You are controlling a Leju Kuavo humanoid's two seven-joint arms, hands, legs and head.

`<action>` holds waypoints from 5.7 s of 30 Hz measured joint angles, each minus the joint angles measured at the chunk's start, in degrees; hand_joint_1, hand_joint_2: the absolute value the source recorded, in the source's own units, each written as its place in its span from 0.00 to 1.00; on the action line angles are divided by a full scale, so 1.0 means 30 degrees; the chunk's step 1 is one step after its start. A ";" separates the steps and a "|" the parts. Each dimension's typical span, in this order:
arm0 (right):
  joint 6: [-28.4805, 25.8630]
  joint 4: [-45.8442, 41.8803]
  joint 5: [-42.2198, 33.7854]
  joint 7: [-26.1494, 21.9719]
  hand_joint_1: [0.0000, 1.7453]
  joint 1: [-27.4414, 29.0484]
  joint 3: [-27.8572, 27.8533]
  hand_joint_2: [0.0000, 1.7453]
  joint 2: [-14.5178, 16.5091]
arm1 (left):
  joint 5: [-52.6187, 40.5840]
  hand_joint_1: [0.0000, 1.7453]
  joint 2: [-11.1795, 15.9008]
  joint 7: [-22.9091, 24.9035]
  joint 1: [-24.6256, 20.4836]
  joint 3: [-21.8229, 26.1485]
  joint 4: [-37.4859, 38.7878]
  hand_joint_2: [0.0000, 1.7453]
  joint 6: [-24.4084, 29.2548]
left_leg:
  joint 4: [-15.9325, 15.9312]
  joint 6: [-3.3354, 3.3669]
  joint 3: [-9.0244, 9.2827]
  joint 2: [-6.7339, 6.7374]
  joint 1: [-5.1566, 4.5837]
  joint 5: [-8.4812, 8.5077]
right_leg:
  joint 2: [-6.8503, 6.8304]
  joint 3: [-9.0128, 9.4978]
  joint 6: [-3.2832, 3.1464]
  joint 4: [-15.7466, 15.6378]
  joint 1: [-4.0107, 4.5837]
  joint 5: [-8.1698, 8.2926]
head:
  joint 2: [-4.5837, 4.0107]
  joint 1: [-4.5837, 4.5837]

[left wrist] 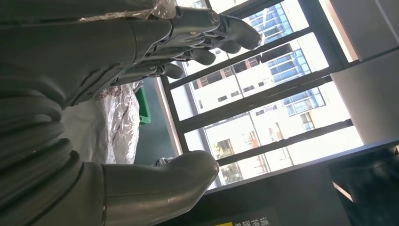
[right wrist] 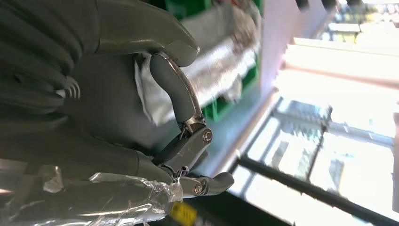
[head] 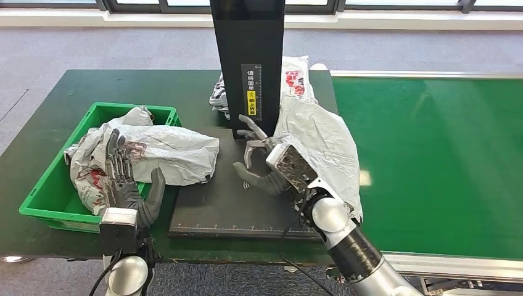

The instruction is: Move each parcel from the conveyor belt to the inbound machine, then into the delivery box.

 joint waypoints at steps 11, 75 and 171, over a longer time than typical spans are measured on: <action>-0.4020 -0.6709 0.4566 -0.0527 0.00 0.4092 -0.3107 1.00 -0.0166 | -0.0421 0.00 -0.0191 0.0140 -0.0268 0.0366 0.0249 1.00 -0.0557 | 0.0002 0.0032 -0.0002 0.0005 0.0000 -0.0033 | -0.0012 0.0004 0.0025 -0.0004 0.0000 -0.0020 | 0.0000 0.0002; -0.9129 0.7043 1.4703 0.4481 0.00 0.1535 -0.8980 0.00 0.0723 | -0.1058 0.00 -0.0473 0.1124 -0.0900 0.0325 0.1220 1.00 -0.0450 | 0.0011 0.0076 -0.0036 -0.0035 -0.0024 -0.0053 | -0.0042 0.0022 0.0059 -0.0012 -0.0017 -0.0034 | -0.0002 0.0000; -1.2344 -0.7143 1.0402 0.0058 0.00 0.7689 -0.2911 1.00 0.1523 | -0.2811 0.00 -0.0789 0.1468 -0.1315 -0.0492 0.1832 1.00 -0.0690 | 0.0038 0.0115 -0.0023 -0.0016 -0.0049 -0.0085 | -0.0037 0.0020 0.0110 -0.0015 -0.0014 -0.0067 | 0.0000 0.0000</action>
